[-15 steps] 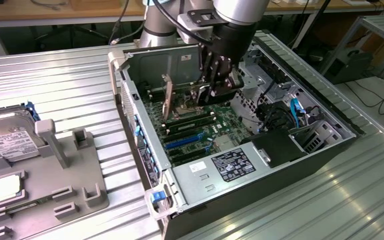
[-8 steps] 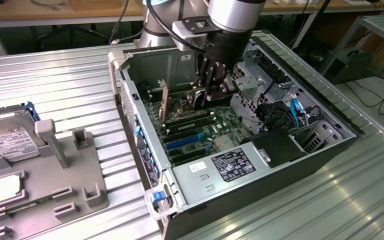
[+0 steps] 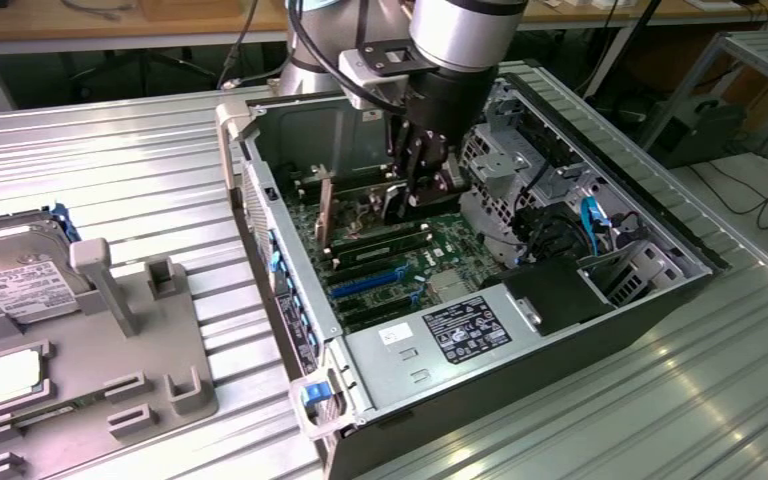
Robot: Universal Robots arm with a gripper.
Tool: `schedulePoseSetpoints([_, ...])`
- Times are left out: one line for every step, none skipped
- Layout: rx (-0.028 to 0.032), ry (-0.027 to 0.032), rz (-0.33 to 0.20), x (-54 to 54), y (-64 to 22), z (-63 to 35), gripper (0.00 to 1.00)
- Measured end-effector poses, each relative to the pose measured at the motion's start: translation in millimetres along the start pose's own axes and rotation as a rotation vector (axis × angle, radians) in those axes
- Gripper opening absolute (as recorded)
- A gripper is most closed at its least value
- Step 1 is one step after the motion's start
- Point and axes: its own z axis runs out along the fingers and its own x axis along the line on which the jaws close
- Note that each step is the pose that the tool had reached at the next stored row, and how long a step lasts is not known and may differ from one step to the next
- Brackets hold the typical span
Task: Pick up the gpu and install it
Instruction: 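Insert the gpu into the slot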
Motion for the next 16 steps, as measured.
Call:
schedulePoseSetpoints([-0.0002,0.0001,-0.004,0.0,0.0,0.9,0.28])
schedulePoseSetpoints([-0.0004,0.0001,-0.008,0.1,0.2,1.9,0.28])
schedulePoseSetpoints([-0.0005,0.0001,-0.011,0.1,0.6,2.9,0.28])
schedulePoseSetpoints([-0.0005,0.0001,-0.012,0.2,0.8,3.9,0.28])
schedulePoseSetpoints([-0.0005,0.0001,-0.012,0.3,1.1,5.3,0.28])
schedulePoseSetpoints([-0.0006,0.0001,-0.011,0.4,2.4,8.5,0.28])
schedulePoseSetpoints([-0.0005,0.0002,-0.009,0.5,3.1,10.0,0.28])
schedulePoseSetpoints([-0.0002,0.0001,-0.004,0.6,3.3,11.4,0.28])
schedulePoseSetpoints([0.0002,-0.0001,0.004,0.7,3.4,12.7,0.28])
schedulePoseSetpoints([0.0004,0.0000,0.008,0.7,3.4,13.5,0.28])
schedulePoseSetpoints([0.0005,-0.0001,0.011,0.8,3.4,14.3,0.28])
schedulePoseSetpoints([0.0005,0.0000,0.011,0.9,3.5,14.6,0.28])
schedulePoseSetpoints([0.0005,0.0000,0.011,1.2,3.5,15.0,0.28])
schedulePoseSetpoints([0.0005,-0.0001,0.011,1.5,3.6,15.4,0.28])
schedulePoseSetpoints([0.0006,-0.0001,0.011,1.5,3.9,16.0,0.28])
schedulePoseSetpoints([0.0006,-0.0001,0.011,1.6,4.9,16.6,0.28])
